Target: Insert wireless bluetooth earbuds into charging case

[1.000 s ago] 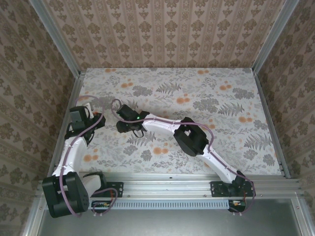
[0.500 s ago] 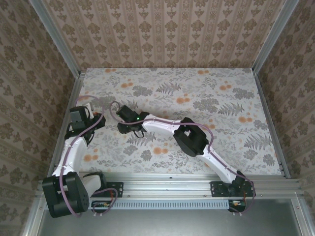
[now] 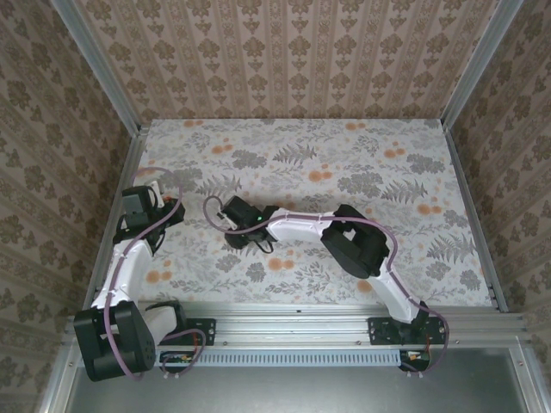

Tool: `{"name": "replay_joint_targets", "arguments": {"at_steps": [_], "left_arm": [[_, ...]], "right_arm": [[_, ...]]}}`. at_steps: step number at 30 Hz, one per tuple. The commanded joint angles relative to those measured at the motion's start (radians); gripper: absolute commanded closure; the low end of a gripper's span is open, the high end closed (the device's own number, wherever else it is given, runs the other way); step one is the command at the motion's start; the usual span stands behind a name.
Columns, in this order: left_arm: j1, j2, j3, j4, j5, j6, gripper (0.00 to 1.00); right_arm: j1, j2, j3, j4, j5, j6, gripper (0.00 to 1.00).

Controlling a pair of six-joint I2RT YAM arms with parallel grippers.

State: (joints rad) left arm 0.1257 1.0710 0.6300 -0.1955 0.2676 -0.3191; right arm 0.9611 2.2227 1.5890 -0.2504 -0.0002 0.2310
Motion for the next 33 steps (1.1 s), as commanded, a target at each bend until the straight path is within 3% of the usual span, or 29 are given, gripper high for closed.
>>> {"name": "replay_joint_targets", "arguments": {"at_steps": [1, 9, 16, 22, 27, 33], "left_arm": [[-0.003, -0.008, 0.033, -0.005, 0.021, -0.001, 0.83], [-0.014, 0.000, 0.040, -0.007, 0.025, -0.007, 0.83], [-0.015, -0.003, 0.051, -0.043, 0.032, -0.003, 0.83], [-0.008, 0.004, 0.054, -0.047, 0.040, -0.002, 0.83], [-0.002, 0.024, 0.065, -0.050, 0.064, 0.004, 0.83], [0.003, 0.029, 0.064, -0.053, 0.071, 0.006, 0.83]], "right_arm": [[-0.014, -0.076, -0.096, -0.041, -0.035, -0.068, 0.72], [-0.033, -0.237, -0.136, -0.112, -0.109, 0.020, 0.66], [-0.037, -0.222, 0.061, -0.375, -0.106, -0.029, 0.60], [-0.063, -0.210, 0.076, -0.316, -0.216, -0.475, 0.55], [-0.146, -0.175, 0.095, -0.348, -0.503, -1.003, 0.52], [-0.205, 0.003, 0.354, -0.586, -0.615, -1.340, 0.54]]}}
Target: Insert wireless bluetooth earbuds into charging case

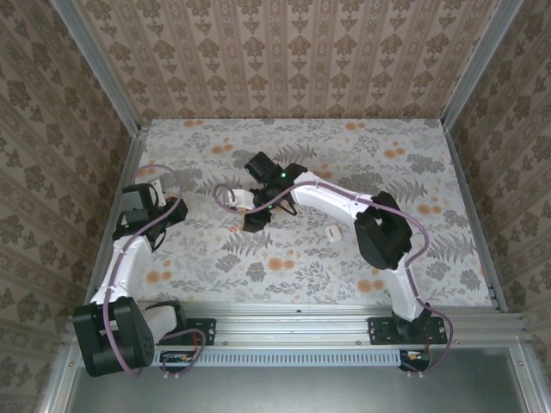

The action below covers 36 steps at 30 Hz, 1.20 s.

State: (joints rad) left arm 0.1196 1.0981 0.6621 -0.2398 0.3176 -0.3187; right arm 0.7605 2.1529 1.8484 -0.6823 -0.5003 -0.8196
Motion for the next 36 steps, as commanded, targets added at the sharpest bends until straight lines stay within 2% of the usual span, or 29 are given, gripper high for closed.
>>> {"name": "replay_joint_targets", "arguments": {"at_steps": [1, 6, 14, 20, 36], "left_arm": [[0.008, 0.004, 0.031, -0.007, 0.021, 0.005, 0.83], [0.011, 0.011, 0.032, -0.010, 0.024, 0.006, 0.83], [0.011, 0.013, 0.024, -0.013, 0.025, 0.005, 0.83], [0.011, 0.011, 0.021, -0.016, 0.026, 0.005, 0.83], [0.011, 0.022, 0.018, -0.011, 0.034, 0.005, 0.83]], "right_arm": [[-0.004, 0.102, 0.132, -0.183, -0.111, -0.340, 0.54], [0.002, 0.194, 0.220, -0.201, -0.098, -0.486, 0.53], [0.029, 0.330, 0.389, -0.234, -0.071, -0.581, 0.51], [0.039, 0.426, 0.534, -0.329, -0.073, -0.629, 0.51], [0.041, 0.497, 0.580, -0.330, -0.050, -0.641, 0.55]]}}
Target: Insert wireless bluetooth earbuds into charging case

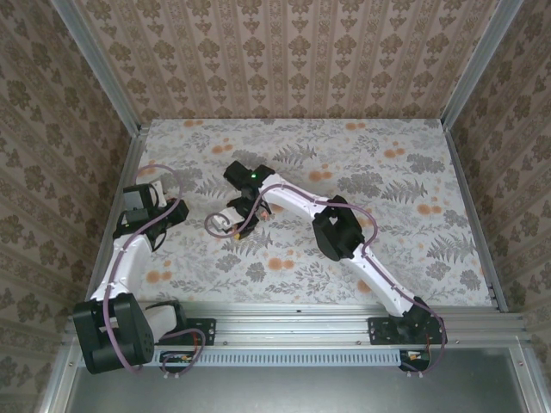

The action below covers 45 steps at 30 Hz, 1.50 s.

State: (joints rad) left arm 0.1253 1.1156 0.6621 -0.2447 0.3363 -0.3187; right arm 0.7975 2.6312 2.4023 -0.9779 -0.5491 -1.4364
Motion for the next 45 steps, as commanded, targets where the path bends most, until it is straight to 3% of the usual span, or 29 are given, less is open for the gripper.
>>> {"name": "replay_joint_targets", "arguments": {"at_steps": [1, 12, 29, 37, 41, 45], "left_arm": [[0.006, 0.005, 0.017, -0.007, 0.017, 0.005, 0.83], [0.005, 0.015, 0.018, -0.003, 0.015, 0.009, 0.83], [0.004, 0.029, 0.019, -0.005, 0.015, 0.017, 0.83], [-0.005, 0.029, 0.014, -0.009, 0.008, 0.020, 0.83], [-0.026, 0.018, -0.006, 0.009, 0.003, 0.014, 0.83], [-0.068, 0.009, -0.013, 0.028, -0.014, 0.019, 0.83]], "right_arm": [[0.005, 0.022, 0.028, -0.031, 0.001, -0.023, 0.55], [-0.001, 0.052, 0.046, -0.019, 0.022, -0.014, 0.58], [-0.011, 0.052, 0.058, -0.029, 0.032, -0.003, 0.74], [-0.011, 0.000, 0.051, -0.053, 0.001, 0.046, 0.77], [-0.015, -0.074, -0.035, -0.009, -0.056, 0.112, 0.78], [-0.026, -0.199, -0.241, 0.150, -0.116, 0.214, 0.78]]}}
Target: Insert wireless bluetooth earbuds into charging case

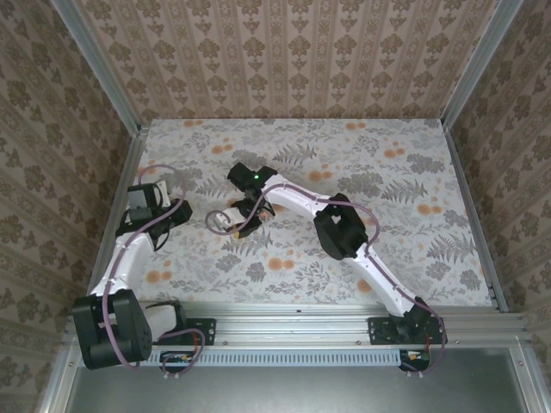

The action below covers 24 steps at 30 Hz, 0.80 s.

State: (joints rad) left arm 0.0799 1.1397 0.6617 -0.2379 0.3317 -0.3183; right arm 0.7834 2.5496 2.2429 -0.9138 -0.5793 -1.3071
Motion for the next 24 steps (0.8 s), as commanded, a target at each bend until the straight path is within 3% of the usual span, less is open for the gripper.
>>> {"name": "replay_joint_targets", "arguments": {"at_steps": [1, 8, 14, 24], "left_arm": [[-0.040, -0.017, -0.018, 0.032, -0.013, 0.027, 0.83], [-0.180, -0.024, -0.059, 0.176, -0.009, 0.096, 0.83], [-0.330, -0.053, -0.191, 0.485, 0.007, 0.139, 0.83], [-0.513, 0.076, -0.261, 0.839, 0.066, 0.253, 0.83]], "right_arm": [[-0.016, -0.158, -0.149, 0.140, -0.099, 0.118, 0.78], [-0.054, -0.410, -0.543, 0.487, -0.166, 0.373, 0.78], [-0.109, -0.643, -0.883, 0.839, -0.163, 0.673, 0.78], [-0.187, -0.940, -1.369, 1.512, 0.015, 1.214, 0.79]]}}
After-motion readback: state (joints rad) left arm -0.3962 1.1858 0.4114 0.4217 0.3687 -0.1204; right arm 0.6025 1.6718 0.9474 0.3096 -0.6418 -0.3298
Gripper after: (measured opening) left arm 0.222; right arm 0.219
